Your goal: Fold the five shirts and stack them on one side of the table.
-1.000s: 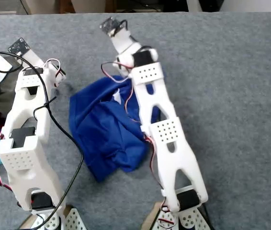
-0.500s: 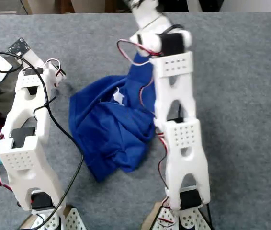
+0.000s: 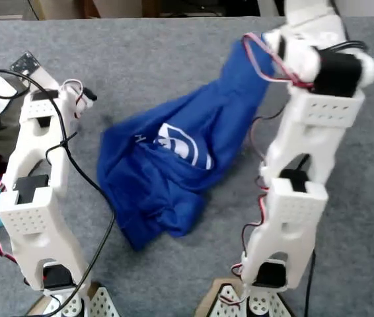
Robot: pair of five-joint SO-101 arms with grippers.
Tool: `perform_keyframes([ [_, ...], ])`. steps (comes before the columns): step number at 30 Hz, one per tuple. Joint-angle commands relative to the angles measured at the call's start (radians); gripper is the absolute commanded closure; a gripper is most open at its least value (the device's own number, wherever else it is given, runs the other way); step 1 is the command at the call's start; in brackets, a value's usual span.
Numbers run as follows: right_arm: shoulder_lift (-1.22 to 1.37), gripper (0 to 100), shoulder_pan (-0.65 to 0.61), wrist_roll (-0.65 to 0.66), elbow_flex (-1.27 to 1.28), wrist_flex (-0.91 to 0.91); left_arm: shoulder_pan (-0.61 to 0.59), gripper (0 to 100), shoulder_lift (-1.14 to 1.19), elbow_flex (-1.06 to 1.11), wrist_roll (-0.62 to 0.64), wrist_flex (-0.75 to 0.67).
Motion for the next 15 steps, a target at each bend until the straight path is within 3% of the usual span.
perform_keyframes([
  [1,0.102,99.5,0.093,0.011,0.051,-0.015,0.018,66,-0.010,-0.118,0.035,0.115],
  [6,0.360,99.5,0.171,0.005,0.036,-0.137,0.063,67,-0.010,-0.140,0.038,0.178],
  [12,0.642,99.5,0.174,0.011,-0.107,-0.198,0.175,68,-0.010,-0.129,0.038,0.221],
  [15,0.671,99.5,0.174,0.008,-0.059,-0.265,0.187,76,-0.010,-0.123,0.126,0.230],
])
